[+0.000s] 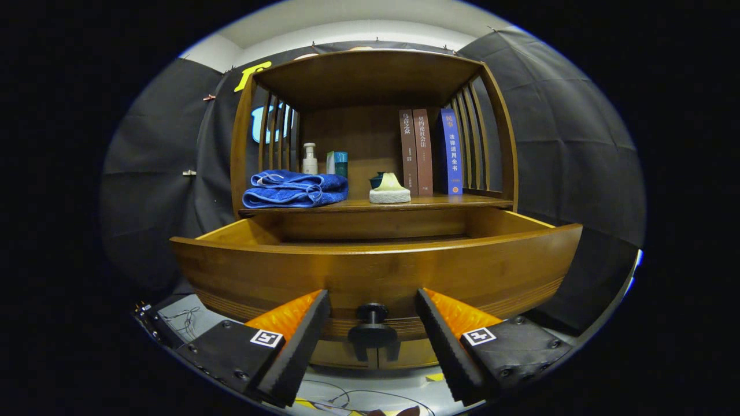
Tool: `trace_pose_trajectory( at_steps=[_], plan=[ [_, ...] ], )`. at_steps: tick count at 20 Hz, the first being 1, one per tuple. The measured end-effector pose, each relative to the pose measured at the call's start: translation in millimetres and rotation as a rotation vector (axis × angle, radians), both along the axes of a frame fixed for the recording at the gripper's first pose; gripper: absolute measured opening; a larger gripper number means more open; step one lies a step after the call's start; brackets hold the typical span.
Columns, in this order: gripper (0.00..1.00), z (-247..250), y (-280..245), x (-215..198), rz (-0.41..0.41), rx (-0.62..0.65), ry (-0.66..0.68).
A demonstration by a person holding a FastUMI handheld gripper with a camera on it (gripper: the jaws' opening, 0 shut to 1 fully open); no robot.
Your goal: Pull open the drawer, take out the items inside it, and place them on the countertop above the cabinet.
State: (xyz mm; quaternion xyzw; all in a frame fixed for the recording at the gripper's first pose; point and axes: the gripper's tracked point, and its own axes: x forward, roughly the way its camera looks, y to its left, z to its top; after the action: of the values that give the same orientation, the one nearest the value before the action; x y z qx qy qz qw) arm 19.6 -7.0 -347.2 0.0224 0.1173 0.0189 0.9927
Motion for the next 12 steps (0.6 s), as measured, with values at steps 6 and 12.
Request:
trace_pose_trajectory(
  at_steps=[6, 12],
  plan=[
    [0.97, 4, 1, 26, -0.003, -0.002, -0.001],
    [0.97, 0, 4, 62, -0.007, -0.008, 0.008]
  ],
)
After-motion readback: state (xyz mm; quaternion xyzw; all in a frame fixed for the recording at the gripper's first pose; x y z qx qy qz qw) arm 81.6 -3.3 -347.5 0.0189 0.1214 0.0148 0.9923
